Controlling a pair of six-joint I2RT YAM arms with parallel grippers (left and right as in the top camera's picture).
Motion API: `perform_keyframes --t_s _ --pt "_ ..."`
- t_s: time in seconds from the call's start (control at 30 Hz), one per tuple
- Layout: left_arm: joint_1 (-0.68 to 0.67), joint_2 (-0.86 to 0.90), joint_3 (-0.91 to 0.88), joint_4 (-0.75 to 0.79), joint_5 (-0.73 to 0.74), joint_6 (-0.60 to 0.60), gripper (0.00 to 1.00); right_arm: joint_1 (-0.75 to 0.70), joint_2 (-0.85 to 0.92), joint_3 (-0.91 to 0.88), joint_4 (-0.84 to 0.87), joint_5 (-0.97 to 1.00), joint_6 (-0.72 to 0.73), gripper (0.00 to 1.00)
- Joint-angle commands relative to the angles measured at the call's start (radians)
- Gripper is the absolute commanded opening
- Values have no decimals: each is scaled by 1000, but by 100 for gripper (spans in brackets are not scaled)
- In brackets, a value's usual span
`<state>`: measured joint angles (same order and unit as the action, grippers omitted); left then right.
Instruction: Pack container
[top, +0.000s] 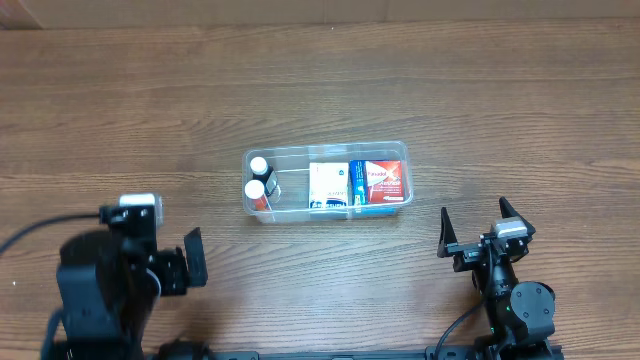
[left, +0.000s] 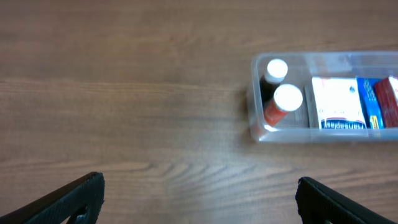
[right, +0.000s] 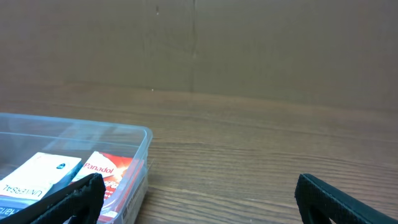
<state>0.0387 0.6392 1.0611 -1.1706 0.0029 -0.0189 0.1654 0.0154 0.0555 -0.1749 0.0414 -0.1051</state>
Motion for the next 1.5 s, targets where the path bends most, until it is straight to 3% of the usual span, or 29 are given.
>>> perform_keyframes --t_s 0.0,0.37,0.57,0.83,1.07,1.33,1.47 --pt "-2 -156 -146 59 -13 27 100 5 -13 -9 9 10 -4 100" --pt "-2 -542 -627 516 -5 37 100 5 -13 -9 9 10 -4 100" --pt "2 -637 -820 849 -9 68 100 5 -13 -9 9 10 -4 100" --pt "2 -636 -974 1207 78 131 100 5 -13 -9 9 10 -4 100" --pt "2 -636 -1057 1290 151 131 100 5 -13 -9 9 10 -4 100" --pt "2 -636 -1057 1301 136 109 100 5 -13 -9 9 10 -4 100" --pt "2 -636 -1057 1171 136 29 100 5 -13 -9 9 10 -4 100"
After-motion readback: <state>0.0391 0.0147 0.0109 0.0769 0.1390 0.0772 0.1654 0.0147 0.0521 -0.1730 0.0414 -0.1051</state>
